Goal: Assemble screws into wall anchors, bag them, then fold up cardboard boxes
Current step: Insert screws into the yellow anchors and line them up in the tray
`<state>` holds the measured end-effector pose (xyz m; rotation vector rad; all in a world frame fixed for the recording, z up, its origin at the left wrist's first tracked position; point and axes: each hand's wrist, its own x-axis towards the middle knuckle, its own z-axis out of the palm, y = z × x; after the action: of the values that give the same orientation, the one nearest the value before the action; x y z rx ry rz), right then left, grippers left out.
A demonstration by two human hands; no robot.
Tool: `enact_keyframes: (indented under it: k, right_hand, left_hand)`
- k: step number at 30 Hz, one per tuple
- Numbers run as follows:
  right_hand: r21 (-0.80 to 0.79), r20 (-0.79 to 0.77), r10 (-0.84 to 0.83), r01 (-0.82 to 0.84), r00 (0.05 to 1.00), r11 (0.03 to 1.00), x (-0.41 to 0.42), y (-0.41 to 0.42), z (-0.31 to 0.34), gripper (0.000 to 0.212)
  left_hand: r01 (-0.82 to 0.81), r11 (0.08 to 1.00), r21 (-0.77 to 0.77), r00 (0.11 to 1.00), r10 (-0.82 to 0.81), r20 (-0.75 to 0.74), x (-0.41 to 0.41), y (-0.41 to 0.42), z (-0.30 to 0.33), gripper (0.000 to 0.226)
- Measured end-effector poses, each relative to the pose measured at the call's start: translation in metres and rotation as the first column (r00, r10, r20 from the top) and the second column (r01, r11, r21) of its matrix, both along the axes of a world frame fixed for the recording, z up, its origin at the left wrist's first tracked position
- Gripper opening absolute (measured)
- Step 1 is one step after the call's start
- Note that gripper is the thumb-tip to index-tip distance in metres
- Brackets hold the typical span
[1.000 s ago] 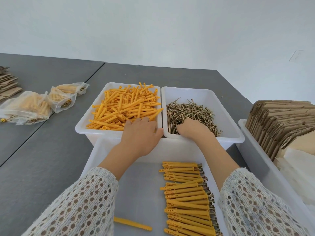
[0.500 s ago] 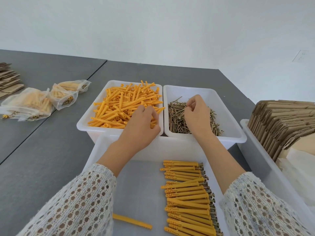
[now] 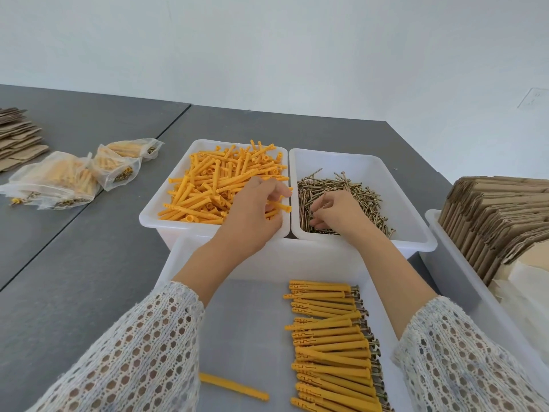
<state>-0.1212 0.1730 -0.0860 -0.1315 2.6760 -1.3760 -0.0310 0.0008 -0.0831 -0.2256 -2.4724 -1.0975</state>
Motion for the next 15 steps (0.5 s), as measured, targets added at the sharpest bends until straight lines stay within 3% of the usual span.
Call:
enact_keyframes:
  k: [7,11,15]
  right_hand:
    - [0.220,0.044,0.130,-0.137,0.991,0.966,0.000,-0.003,-0.001,0.023]
    - [0.277,-0.209,0.134,-0.072,0.969,0.958,0.003,-0.006,-0.002,0.033]
    - [0.606,-0.492,0.250,0.122,0.834,0.786,0.008,-0.013,-0.003,0.025]
  left_hand:
    - [-0.038,0.997,-0.072,0.992,0.029,-0.121,-0.005,0.001,-0.006,0.019]
    - [-0.110,0.975,-0.195,0.981,0.075,-0.177,-0.004,-0.003,-0.006,0.010]
    - [-0.198,0.946,-0.256,0.968,0.148,-0.201,-0.002,-0.003,-0.006,0.013]
